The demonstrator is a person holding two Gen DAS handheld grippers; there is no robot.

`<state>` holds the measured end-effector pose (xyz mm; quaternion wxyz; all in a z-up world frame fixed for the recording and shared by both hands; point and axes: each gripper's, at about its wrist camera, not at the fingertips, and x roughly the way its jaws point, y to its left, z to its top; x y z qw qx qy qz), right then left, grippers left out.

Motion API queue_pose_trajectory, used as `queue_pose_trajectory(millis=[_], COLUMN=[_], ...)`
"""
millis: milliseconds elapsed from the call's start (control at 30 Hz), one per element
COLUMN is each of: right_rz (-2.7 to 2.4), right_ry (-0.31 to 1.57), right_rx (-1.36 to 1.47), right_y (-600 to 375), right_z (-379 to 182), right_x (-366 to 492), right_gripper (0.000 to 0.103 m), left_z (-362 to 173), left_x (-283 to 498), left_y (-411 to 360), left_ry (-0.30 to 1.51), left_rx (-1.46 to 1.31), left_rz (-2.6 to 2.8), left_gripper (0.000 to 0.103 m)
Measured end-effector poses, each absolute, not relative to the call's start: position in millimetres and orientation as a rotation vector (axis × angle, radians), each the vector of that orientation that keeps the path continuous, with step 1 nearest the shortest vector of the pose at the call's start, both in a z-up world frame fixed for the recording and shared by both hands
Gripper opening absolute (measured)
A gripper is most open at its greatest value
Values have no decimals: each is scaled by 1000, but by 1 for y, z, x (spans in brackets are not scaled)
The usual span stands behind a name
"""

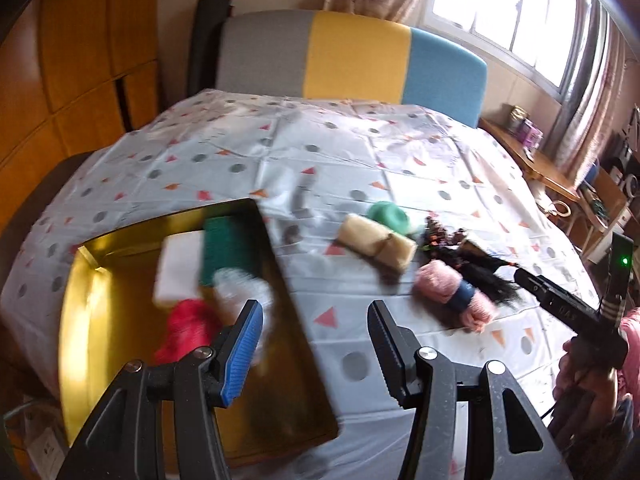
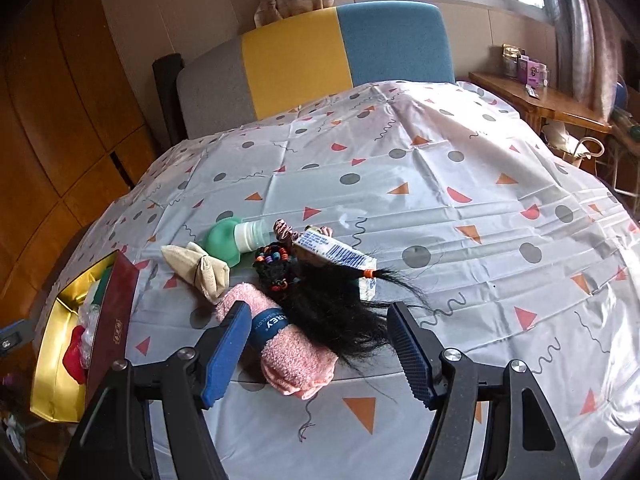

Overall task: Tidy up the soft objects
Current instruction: 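Move the left tool to the beige mesh roll and grasp it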

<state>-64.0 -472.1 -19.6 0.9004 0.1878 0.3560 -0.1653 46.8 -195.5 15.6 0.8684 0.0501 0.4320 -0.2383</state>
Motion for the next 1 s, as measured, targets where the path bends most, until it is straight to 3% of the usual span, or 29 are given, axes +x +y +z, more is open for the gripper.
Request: queue_pose_trajectory(millis=[133, 500, 933, 1000], right_rz=[-345, -359, -353, -355], right_ry=[701, 681, 689, 695], right_rx=[428, 489, 522, 522], right_y=[-479, -491, -495, -496], right_z=[-11, -6, -8, -10], right_x=[-68, -73, -72, -72], right_gripper=[77, 79, 80, 80], left_z=[-7, -73, -101, -100], left_x=[75, 146, 183, 183], left_y=[-242, -302, -335, -339], left_ry=[1057, 1242, 1257, 1232], left_rx=[23, -161, -158, -128], left_rz=[-550, -460, -404, -401], left_gripper=[56, 73, 74, 69])
